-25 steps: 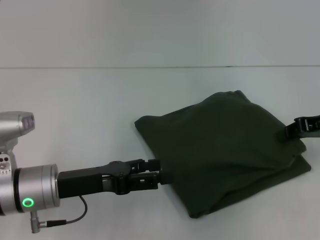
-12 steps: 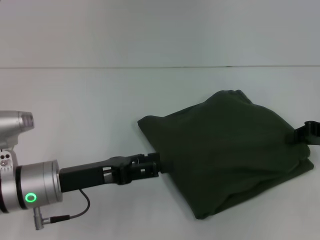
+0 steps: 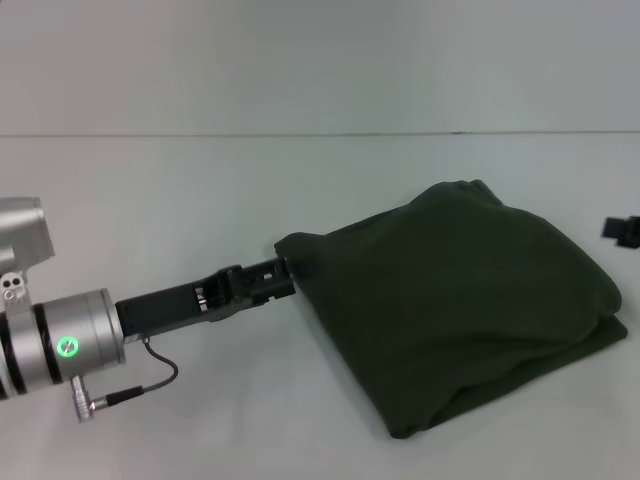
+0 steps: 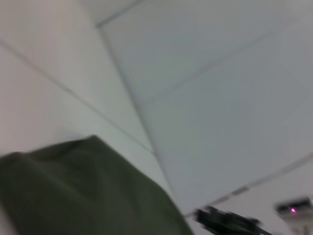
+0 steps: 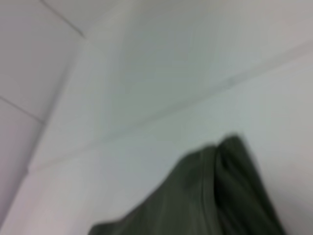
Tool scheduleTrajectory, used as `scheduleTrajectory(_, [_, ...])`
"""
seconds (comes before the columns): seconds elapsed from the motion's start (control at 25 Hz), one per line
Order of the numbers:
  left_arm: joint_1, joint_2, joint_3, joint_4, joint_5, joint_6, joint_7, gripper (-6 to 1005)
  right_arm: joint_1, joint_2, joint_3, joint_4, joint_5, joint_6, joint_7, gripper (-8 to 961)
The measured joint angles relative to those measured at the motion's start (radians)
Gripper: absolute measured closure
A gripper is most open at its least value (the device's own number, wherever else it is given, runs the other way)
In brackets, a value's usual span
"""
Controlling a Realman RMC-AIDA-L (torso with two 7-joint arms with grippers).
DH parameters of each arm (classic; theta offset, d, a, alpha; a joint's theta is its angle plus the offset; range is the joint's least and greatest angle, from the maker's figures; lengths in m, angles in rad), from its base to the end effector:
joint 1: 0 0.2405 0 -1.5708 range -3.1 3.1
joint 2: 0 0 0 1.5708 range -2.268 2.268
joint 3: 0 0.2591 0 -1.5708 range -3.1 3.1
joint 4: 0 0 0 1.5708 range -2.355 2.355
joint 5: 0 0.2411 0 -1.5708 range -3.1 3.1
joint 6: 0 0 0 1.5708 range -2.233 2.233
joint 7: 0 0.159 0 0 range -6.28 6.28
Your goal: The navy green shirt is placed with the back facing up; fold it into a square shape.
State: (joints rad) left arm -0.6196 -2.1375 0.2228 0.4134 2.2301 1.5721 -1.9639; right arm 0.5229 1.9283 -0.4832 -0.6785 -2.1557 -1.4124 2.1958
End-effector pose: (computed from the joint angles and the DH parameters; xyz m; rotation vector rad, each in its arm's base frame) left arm -0.2753 0.3490 -0.0552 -2.3091 -1.7827 -1.1253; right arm 0.3499 0.3889 0.0839 -2.0596 1.6351 0.6804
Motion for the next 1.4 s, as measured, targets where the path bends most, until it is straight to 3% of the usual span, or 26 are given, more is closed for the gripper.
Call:
scheduleTrajectory(0.12, [-0.011,0.002,0.029,0.001,0.009,-0.087,-0.074,79,-0.056,0.002,0.039,-0.001,0.091,-0.020,-0.171,662])
scheduleTrajectory(0.24, [-0.027,0.002,0.093,0.004,0.013,-0.194,-0.164,79,-0.110,0.019,0.080,-0.004,0.175,-0.078,-0.408,568])
scheduleTrajectory(0.52, [-0.087,0.005,0.224,0.008,0.015,-0.348,-0.332,79,-0.230,0.087,0.105,-0.007,0.221,-0.290,-0.983,265])
scheduleTrajectory(0.64, [-0.117,-0.001,0.256,0.006,0.015,-0.389,-0.366,80,-0.259,0.113,0.099,-0.003,0.218,-0.298,-1.089,162])
scheduleTrajectory(0.76, [-0.129,-0.003,0.284,0.004,0.015,-0.418,-0.394,80,-0.263,0.119,0.091,0.000,0.207,-0.298,-1.102,14])
scheduleTrajectory(1.04, [-0.148,-0.015,0.369,0.004,0.013,-0.516,-0.469,80,-0.255,0.130,0.087,-0.004,0.171,-0.299,-1.107,17])
scheduleTrajectory(1.4, [-0.203,-0.027,0.409,-0.033,0.011,-0.595,-0.479,93,-0.246,0.132,0.082,-0.005,0.170,-0.307,-1.108,19])
